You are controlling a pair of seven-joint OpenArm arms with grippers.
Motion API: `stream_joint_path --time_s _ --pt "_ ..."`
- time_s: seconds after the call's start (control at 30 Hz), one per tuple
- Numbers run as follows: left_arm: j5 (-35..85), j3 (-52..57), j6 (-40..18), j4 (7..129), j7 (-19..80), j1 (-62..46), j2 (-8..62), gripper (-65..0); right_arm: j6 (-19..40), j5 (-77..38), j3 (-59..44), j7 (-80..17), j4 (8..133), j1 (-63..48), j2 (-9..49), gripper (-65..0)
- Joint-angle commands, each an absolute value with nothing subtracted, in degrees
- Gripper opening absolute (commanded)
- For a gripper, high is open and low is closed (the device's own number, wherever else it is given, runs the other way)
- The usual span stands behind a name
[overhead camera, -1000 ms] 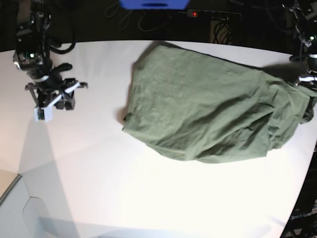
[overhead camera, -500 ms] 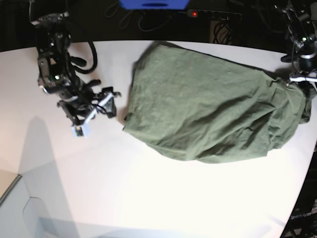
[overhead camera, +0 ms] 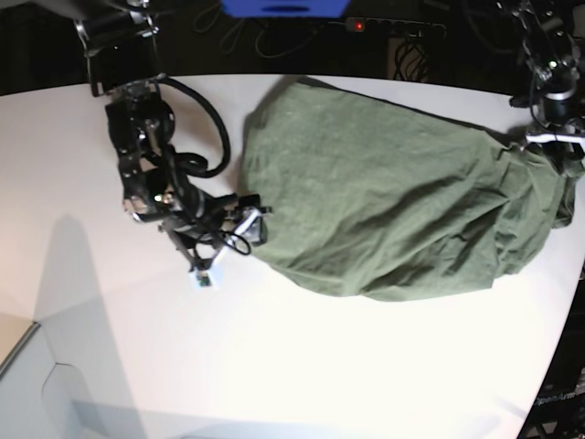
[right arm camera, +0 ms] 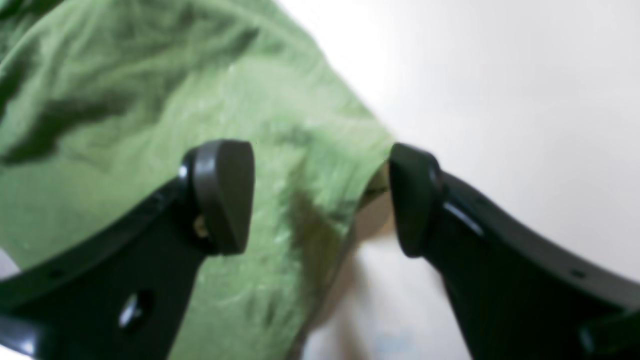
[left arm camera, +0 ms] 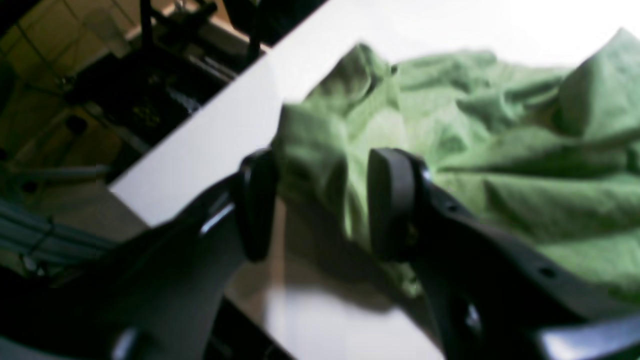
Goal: Layout the t-shirt on the table in an organized manner, then fold the t-shirt properly
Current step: 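Reach the right gripper to the shirt edge opposite the left gripper and grasp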
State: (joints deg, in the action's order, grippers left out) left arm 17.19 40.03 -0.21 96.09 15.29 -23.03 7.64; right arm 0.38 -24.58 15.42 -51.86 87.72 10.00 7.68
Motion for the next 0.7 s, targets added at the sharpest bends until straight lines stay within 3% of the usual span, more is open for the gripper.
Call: stream_joint_path --time_s 0.0,0.3,0.4,0.53,0.67 --pt "17.2 40.6 0.0 97.4 13.7 -23.1 8.6 -36.6 0.5 -24.8 15.0 -50.7 87.8 11.6 7.9 -22.3" --pt "17.2 40.7 0.0 97.4 13.7 -23.6 8.0 -36.6 0.5 -24.8 15.0 -44.5 81.4 11.5 7.6 -24.4" --pt "17.2 40.7 0.0 97.4 13.7 -23.6 7.9 -36.6 0.5 -24.8 15.1 -44.4 81.1 11.6 7.6 -35.9" --pt "17.2 40.3 0.0 96.8 13.7 -23.6 7.9 -36.6 0.5 -24.8 15.0 -44.6 81.3 11.7 7.6 -64.1" --pt "17.2 40.5 0.0 96.7 13.7 -23.6 7.1 -36.6 0.5 -24.9 14.5 -44.6 85.7 11.7 8.0 -65.0"
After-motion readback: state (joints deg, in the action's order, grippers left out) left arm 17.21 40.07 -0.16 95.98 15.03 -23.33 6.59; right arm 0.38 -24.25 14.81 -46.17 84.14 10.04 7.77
